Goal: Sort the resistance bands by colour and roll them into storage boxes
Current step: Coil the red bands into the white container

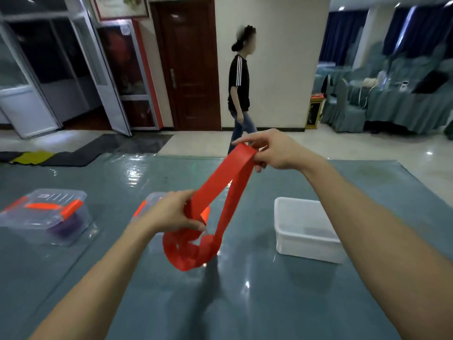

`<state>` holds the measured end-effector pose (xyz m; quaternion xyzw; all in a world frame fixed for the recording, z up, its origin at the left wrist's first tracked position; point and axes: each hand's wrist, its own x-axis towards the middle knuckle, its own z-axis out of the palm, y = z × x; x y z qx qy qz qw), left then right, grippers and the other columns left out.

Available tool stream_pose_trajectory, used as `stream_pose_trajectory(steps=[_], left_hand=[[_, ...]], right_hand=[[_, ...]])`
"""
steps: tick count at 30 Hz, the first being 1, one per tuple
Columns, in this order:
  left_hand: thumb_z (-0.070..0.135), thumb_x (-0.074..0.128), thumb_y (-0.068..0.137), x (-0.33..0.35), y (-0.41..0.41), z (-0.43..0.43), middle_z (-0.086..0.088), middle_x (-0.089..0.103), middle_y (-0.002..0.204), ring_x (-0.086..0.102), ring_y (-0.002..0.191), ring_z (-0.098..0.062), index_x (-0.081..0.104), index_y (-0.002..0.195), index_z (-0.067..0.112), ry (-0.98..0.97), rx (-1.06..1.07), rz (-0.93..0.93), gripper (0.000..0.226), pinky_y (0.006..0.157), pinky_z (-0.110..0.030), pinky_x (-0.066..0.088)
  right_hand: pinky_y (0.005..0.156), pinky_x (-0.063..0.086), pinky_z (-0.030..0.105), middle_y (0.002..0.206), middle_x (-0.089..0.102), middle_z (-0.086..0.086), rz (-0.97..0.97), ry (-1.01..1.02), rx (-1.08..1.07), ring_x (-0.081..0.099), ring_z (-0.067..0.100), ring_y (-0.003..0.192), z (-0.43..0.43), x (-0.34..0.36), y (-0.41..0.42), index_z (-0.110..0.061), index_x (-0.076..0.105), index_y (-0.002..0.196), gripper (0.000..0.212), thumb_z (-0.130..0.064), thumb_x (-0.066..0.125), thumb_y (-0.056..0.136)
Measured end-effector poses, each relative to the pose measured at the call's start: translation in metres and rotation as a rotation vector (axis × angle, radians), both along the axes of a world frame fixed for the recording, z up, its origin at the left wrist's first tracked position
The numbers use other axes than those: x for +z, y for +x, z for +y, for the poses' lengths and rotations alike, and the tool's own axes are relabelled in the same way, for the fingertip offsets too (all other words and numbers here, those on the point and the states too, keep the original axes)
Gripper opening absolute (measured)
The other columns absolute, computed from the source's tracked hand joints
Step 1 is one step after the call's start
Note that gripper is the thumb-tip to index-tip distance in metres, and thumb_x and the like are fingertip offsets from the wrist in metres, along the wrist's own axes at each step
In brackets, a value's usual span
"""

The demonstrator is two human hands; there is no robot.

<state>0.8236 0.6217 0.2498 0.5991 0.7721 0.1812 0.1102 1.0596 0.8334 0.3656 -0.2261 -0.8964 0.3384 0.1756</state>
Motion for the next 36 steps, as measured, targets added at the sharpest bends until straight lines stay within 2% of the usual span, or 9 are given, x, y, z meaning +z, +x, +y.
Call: stream_pose_trajectory(steps=[4, 8, 13, 17, 20, 23, 26, 32, 36], left_hand=[[0.060, 0.101, 0.061, -0.012, 0.022, 0.027, 0.007, 0.045, 0.153, 0.045, 0.139, -0.007, 0.039, 0.163, 0.038, 0.007, -0.047, -0.162, 0.122, 0.120, -0.030, 0.037], [0.025, 0.093, 0.087, 0.007, 0.043, 0.063, 0.013, 0.069, 0.146, 0.060, 0.137, 0.001, 0.063, 0.147, 0.026, 0.186, -0.152, -0.646, 0.067, 0.123, -0.037, 0.041], [-0.003, 0.075, 0.099, 0.037, 0.060, 0.090, -0.040, 0.073, 0.117, 0.076, 0.107, -0.033, 0.052, 0.114, -0.021, 0.399, -0.081, -0.776, 0.033, 0.104, -0.050, 0.058], [0.006, 0.079, 0.098, 0.108, 0.059, 0.105, -0.021, 0.078, 0.098, 0.079, 0.090, -0.033, 0.051, 0.100, -0.004, 0.647, 0.002, -0.557, 0.029, 0.090, -0.053, 0.064], [0.017, 0.078, 0.099, 0.173, 0.056, 0.114, -0.019, 0.071, 0.100, 0.074, 0.081, -0.031, 0.056, 0.111, 0.011, 0.782, -0.011, -0.456, 0.026, 0.078, -0.046, 0.063], [0.019, 0.073, 0.103, 0.219, 0.058, 0.122, -0.016, 0.075, 0.099, 0.077, 0.077, -0.029, 0.067, 0.119, 0.015, 0.680, -0.125, -0.333, 0.017, 0.074, -0.046, 0.068], [0.022, 0.065, 0.107, 0.253, 0.058, 0.128, -0.010, 0.076, 0.093, 0.076, 0.071, -0.013, 0.071, 0.112, 0.017, 0.792, -0.090, -0.281, 0.009, 0.065, -0.036, 0.063], [0.026, 0.055, 0.113, 0.280, 0.075, 0.142, -0.009, 0.065, 0.078, 0.062, 0.061, -0.020, 0.059, 0.108, 0.015, 0.818, -0.105, -0.218, 0.013, 0.063, -0.039, 0.054], [0.034, 0.058, 0.112, 0.288, 0.088, 0.156, -0.009, 0.065, 0.076, 0.060, 0.063, -0.023, 0.057, 0.106, 0.018, 0.794, -0.123, -0.111, 0.017, 0.061, -0.040, 0.052]], right_hand=[[0.071, 0.069, 0.038, 0.113, 0.075, -0.002, -0.152, 0.121, 0.095, 0.080, 0.025, 0.068, -0.013, 0.033, -0.017, -0.036, 0.074, 0.111, 0.054, 0.014, 0.064, 0.092], [0.080, 0.068, 0.046, 0.101, 0.080, 0.001, -0.230, 0.153, 0.130, 0.081, 0.027, 0.078, -0.019, 0.051, -0.014, -0.029, 0.069, 0.115, 0.047, 0.006, 0.071, 0.084], [0.074, 0.067, 0.032, 0.105, 0.079, 0.003, -0.148, 0.139, 0.053, 0.080, 0.016, 0.080, -0.012, 0.070, 0.013, -0.032, 0.064, 0.122, 0.035, -0.019, 0.080, 0.095], [0.097, 0.056, 0.032, 0.121, 0.075, 0.003, 0.030, 0.442, -0.086, 0.074, 0.018, 0.109, -0.011, 0.112, 0.023, -0.035, 0.050, 0.152, 0.054, -0.022, 0.071, 0.104], [0.105, 0.055, 0.045, 0.122, 0.072, 0.004, 0.120, 0.687, -0.170, 0.068, 0.023, 0.113, -0.011, 0.159, 0.023, -0.024, 0.061, 0.137, 0.033, -0.017, 0.067, 0.106], [0.100, 0.056, 0.046, 0.115, 0.071, 0.002, 0.187, 0.841, -0.226, 0.067, 0.022, 0.106, -0.010, 0.189, 0.028, -0.021, 0.067, 0.127, 0.025, -0.012, 0.067, 0.104], [0.096, 0.059, 0.045, 0.111, 0.072, 0.003, 0.428, 0.789, -0.282, 0.069, 0.022, 0.100, -0.006, 0.199, 0.032, -0.020, 0.071, 0.123, 0.024, -0.009, 0.068, 0.102], [0.100, 0.063, 0.034, 0.121, 0.076, 0.002, 0.649, 0.601, -0.296, 0.075, 0.017, 0.108, -0.003, 0.202, 0.046, -0.019, 0.075, 0.131, 0.037, -0.009, 0.080, 0.096], [0.093, 0.061, 0.028, 0.131, 0.071, -0.004, 0.522, 0.333, -0.197, 0.072, 0.013, 0.114, 0.008, 0.206, 0.078, -0.022, 0.068, 0.139, 0.049, -0.004, 0.077, 0.094]])
